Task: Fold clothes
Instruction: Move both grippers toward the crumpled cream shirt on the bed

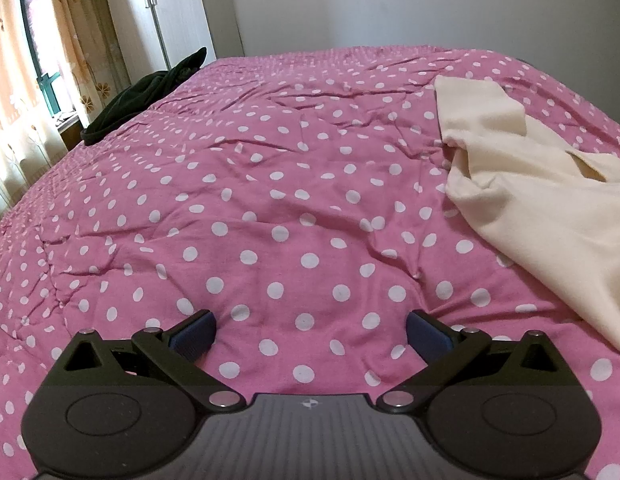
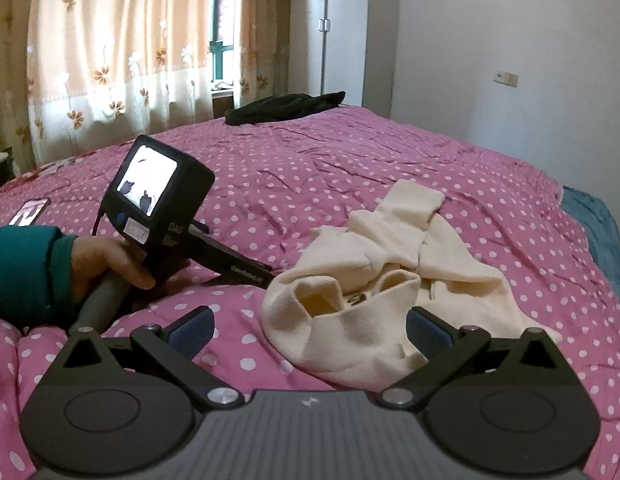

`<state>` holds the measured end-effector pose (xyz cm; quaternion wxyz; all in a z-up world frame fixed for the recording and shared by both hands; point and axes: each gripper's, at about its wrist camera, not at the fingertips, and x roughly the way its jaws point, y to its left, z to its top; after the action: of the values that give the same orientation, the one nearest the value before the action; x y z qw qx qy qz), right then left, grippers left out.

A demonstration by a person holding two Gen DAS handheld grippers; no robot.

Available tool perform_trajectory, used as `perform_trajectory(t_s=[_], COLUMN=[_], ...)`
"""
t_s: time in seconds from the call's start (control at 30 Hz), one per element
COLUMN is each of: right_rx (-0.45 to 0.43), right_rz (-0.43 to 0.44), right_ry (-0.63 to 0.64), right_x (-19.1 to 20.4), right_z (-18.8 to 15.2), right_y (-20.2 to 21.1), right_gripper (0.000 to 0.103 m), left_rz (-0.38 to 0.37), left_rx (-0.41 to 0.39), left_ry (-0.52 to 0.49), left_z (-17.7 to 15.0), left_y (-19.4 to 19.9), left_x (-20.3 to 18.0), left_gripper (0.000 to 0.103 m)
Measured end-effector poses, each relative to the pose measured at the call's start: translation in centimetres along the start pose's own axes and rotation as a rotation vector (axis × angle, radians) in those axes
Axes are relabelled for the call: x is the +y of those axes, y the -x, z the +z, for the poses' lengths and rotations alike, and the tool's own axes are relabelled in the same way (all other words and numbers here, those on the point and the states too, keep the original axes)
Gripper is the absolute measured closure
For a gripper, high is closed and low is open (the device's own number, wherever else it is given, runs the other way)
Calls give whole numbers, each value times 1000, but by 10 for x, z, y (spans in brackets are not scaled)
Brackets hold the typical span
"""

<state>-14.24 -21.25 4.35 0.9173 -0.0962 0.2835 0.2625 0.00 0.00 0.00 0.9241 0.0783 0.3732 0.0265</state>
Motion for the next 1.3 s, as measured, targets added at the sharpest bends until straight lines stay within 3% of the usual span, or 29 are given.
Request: perform_trajectory(t_s=[0.6,1.3], right_rx=[-5,-28], right_rz=[-42,-73], right_ry=[-40,-67], right_x=[-13,-25], right_z=[-2,5], right_y=[4,22], right_gripper=[0,0], left_rz=[17,-84], left_rx=[16,-51], left_ry=[-44,-44], left_z=[19,50], left_y=[15,70], left_x=[-3,-20], left_gripper=[0,0])
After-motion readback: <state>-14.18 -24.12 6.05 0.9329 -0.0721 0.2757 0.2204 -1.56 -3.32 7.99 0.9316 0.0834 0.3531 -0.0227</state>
